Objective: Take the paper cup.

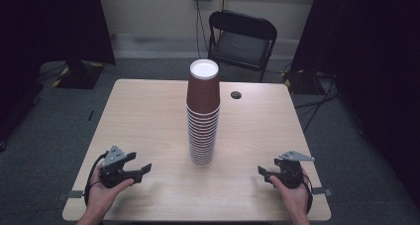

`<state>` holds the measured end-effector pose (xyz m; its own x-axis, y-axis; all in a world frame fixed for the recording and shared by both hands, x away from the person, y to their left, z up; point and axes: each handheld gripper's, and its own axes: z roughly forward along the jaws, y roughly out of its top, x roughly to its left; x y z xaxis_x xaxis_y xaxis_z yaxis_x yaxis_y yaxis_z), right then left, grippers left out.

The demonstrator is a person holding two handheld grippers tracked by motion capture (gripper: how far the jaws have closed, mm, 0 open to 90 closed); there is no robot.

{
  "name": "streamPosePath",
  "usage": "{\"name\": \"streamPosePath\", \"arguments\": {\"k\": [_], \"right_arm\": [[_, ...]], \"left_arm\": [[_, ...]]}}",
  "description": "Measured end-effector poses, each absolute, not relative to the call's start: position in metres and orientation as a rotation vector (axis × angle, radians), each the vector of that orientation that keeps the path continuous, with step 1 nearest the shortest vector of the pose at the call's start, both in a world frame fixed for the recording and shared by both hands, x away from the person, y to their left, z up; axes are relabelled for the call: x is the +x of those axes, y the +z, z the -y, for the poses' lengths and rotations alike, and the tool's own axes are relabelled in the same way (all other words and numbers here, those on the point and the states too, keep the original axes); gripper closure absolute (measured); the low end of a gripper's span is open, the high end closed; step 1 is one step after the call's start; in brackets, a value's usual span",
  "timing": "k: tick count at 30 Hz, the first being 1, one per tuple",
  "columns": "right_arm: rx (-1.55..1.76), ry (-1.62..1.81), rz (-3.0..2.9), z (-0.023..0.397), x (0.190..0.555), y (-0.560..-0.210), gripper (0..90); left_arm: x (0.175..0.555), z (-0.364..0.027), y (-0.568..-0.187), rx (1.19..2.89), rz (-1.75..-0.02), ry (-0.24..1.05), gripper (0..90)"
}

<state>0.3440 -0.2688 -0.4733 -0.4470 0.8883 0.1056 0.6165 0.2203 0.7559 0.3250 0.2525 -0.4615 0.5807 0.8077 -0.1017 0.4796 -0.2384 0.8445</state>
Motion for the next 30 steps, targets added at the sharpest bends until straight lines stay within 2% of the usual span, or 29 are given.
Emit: {"name": "streamPosePath", "arguments": {"k": [12,22,25,30], "right_arm": [[1.362,1.103,-2.166,0.262,0.344,-0.473,24.2],[1.342,1.141,-2.167,0.259,0.333,-0.468,24.4],[1.335,1.145,-2.162,0.26,0.333,-0.466,24.4],[1.343,1.149,-2.178,0.259,0.336,-0.467,24.2]], "left_arm": [[0.329,-0.246,-0.452,1.836,-1.033,0.404,16.7],[0.323,-0.241,-0.433,1.83,-0.978,0.43,18.1],[0.327,-0.235,-0.427,1.828,-0.956,0.415,23.5],[0.335,-0.228,-0.415,1.796,-0.954,0.404,22.8]]}}
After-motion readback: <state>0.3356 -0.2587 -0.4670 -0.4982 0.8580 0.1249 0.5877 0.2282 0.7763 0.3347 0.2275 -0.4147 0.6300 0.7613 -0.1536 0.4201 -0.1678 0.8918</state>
